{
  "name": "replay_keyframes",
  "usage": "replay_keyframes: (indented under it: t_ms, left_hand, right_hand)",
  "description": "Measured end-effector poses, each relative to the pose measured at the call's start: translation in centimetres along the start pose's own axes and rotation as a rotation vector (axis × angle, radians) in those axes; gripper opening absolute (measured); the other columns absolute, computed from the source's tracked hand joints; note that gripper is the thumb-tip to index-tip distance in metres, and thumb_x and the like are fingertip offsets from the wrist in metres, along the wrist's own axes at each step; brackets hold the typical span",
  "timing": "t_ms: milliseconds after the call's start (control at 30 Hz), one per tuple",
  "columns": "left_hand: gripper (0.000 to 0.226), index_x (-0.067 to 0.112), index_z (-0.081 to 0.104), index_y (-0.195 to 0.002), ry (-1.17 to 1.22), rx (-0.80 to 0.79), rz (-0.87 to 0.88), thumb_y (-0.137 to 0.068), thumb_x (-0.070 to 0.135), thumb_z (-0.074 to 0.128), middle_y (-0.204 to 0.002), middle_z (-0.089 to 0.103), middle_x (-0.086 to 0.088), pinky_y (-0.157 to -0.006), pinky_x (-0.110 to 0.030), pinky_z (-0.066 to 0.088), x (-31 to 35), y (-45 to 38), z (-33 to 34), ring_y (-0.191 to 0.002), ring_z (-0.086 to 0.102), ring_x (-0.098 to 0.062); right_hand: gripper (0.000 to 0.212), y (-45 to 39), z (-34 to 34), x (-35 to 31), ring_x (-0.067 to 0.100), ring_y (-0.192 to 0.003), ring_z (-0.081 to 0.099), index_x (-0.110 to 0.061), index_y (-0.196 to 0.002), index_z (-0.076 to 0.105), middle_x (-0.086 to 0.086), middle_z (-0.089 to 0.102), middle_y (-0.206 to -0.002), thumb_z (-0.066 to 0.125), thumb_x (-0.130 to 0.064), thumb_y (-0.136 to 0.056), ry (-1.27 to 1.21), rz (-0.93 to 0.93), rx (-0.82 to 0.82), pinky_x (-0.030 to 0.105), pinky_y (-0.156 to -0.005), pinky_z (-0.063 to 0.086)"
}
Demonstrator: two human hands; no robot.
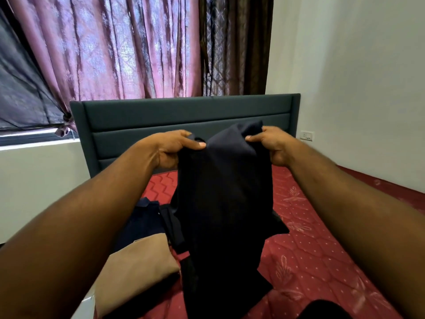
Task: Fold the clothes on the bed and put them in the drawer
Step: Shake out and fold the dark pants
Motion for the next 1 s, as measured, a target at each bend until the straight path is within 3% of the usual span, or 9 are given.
replay_keyframes:
  t_ms: [67, 133, 233, 300, 500, 667, 833, 933, 1000]
  left_hand:
    - [0.042, 0.023, 0.058, -0.101, 0.145, 0.179, 0.084, -0.076, -0.009, 0.07, -0.091, 0.068, -0.007, -0.059, -0.033, 0.059, 0.0, -0.4, -0.1, -0.073, 0.067, -0.02]
    - [0.055, 0.024, 0.054, -0.115, 0.305, 0.27, 0.171, -0.077, -0.013, 0.068, -0.101, 0.065, -0.009, -0.059, -0.034, 0.058, 0.1, -0.8, -0.1, -0.082, 0.067, -0.023]
    - [0.03, 0.022, 0.058, -0.107, 0.486, 0.173, 0.151, -0.086, 0.002, 0.066, -0.088, 0.066, -0.003, -0.061, -0.03, 0.059, 0.8, -0.9, 0.5, -0.073, 0.066, -0.017]
    - [0.022, 0.023, 0.057, -0.095, 0.459, 0.219, 0.146, -0.09, 0.002, 0.06, -0.084, 0.063, -0.001, -0.056, -0.025, 0.057, 1.7, -0.9, 0.8, -0.069, 0.063, -0.015]
    - [0.039, 0.018, 0.063, -0.097, 0.479, 0.438, 0.288, -0.079, -0.016, 0.066, -0.085, 0.068, -0.012, -0.053, -0.033, 0.057, 1.9, -1.1, 0.3, -0.066, 0.069, -0.022]
    - [0.037, 0.017, 0.06, -0.095, 0.484, 0.503, 0.273, -0.076, -0.014, 0.071, -0.087, 0.067, -0.012, -0.049, -0.03, 0.055, 1.7, -0.5, -0.4, -0.067, 0.068, -0.022]
    - [0.038, 0.019, 0.053, -0.097, 0.361, 0.517, 0.213, -0.079, -0.009, 0.071, -0.089, 0.069, -0.01, -0.053, -0.037, 0.057, 3.4, 0.2, -0.9, -0.074, 0.068, -0.024]
    - [0.011, 0.016, 0.053, -0.089, 0.325, 0.376, 0.063, -0.097, 0.008, 0.053, -0.067, 0.066, -0.009, -0.04, -0.037, 0.055, 4.7, 1.1, -0.5, -0.051, 0.065, -0.022]
    - [0.02, 0.02, 0.052, -0.087, 0.299, 0.372, 0.052, -0.1, 0.008, 0.044, -0.08, 0.058, -0.005, -0.036, -0.035, 0.052, 5.2, 0.9, -0.8, -0.058, 0.061, -0.021]
  right_hand:
    - [0.014, 0.5, -0.4, 0.1, 0.019, -0.068, 0.069, -0.009, -0.091, 0.069, 0.007, 0.072, -0.08, 0.059, 0.001, -0.089, -0.066, 0.036, -0.09, 0.029, -0.058, 0.057]
    - [0.013, 0.2, -1.2, 0.3, 0.019, -0.073, 0.07, -0.01, -0.092, 0.07, 0.006, 0.074, -0.082, 0.061, -0.001, -0.088, -0.114, -0.015, -0.119, 0.03, -0.064, 0.059]
    - [0.016, 0.2, -1.6, 0.8, 0.021, -0.08, 0.07, -0.008, -0.099, 0.069, 0.008, 0.073, -0.089, 0.061, 0.001, -0.088, -0.188, -0.052, -0.1, 0.033, -0.074, 0.059]
    - [0.021, -0.1, -1.3, 1.0, 0.022, -0.08, 0.07, -0.005, -0.102, 0.067, 0.009, 0.073, -0.089, 0.057, 0.007, -0.088, -0.236, -0.08, -0.091, 0.031, -0.069, 0.06]
    - [0.035, -0.3, -0.3, 2.5, 0.02, -0.08, 0.069, -0.004, -0.117, 0.062, 0.01, 0.069, -0.1, 0.054, 0.012, -0.087, -0.158, -0.04, -0.106, 0.03, -0.067, 0.059]
    - [0.023, 0.5, 0.2, 1.4, 0.016, -0.077, 0.068, -0.008, -0.11, 0.063, 0.007, 0.07, -0.093, 0.047, 0.0, -0.096, -0.208, -0.028, -0.159, 0.025, -0.062, 0.058]
    - [0.052, -0.2, -0.9, 0.0, 0.026, -0.099, 0.065, -0.013, -0.134, 0.045, 0.014, 0.062, -0.113, 0.062, 0.004, -0.088, -0.441, 0.031, 0.06, 0.037, -0.071, 0.059]
    - [0.045, 0.2, -1.2, -2.1, 0.02, -0.089, 0.062, -0.016, -0.13, 0.051, 0.009, 0.058, -0.108, 0.057, 0.003, -0.09, -0.298, 0.119, 0.011, 0.032, -0.065, 0.058]
    - [0.036, 0.9, -0.9, -3.3, 0.019, -0.087, 0.059, -0.017, -0.124, 0.055, 0.008, 0.057, -0.112, 0.055, 0.0, -0.092, -0.11, 0.178, -0.035, 0.032, -0.071, 0.054]
Point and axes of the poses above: each hand's wrist, its own y-axis away from the middle knuckle, its own z-axis out of the palm, x = y × z, the point moved 3 cm from there along -y, towards the middle knuckle
